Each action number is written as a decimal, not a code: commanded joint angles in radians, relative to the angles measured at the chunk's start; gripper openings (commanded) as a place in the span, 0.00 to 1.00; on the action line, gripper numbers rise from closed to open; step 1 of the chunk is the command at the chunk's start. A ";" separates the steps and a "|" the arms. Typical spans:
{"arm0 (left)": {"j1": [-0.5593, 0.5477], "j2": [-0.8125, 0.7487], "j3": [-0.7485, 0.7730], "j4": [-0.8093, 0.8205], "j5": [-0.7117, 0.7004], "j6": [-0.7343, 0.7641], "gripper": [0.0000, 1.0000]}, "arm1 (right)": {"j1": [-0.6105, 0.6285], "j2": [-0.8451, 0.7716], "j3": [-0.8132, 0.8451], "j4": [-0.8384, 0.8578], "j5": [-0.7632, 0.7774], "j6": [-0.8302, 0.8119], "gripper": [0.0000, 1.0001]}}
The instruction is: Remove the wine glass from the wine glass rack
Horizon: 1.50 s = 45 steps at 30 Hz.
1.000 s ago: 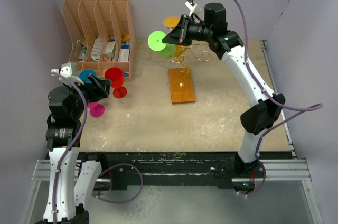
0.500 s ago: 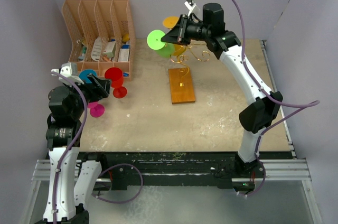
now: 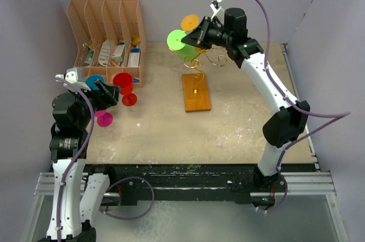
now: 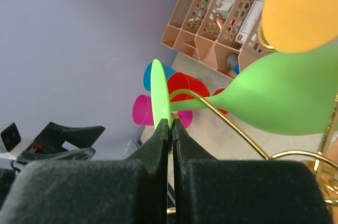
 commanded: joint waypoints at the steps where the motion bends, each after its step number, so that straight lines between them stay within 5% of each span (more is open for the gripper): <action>1: -0.006 0.002 0.003 0.038 0.000 0.008 0.80 | -0.019 -0.123 -0.076 0.118 0.032 0.032 0.00; 15: -0.006 0.010 0.003 0.040 0.004 0.006 0.80 | -0.028 -0.278 -0.246 0.191 -0.075 0.089 0.00; 45: -0.008 0.008 0.005 0.034 -0.008 0.007 0.81 | -0.028 -0.191 -0.270 0.277 -0.123 0.173 0.00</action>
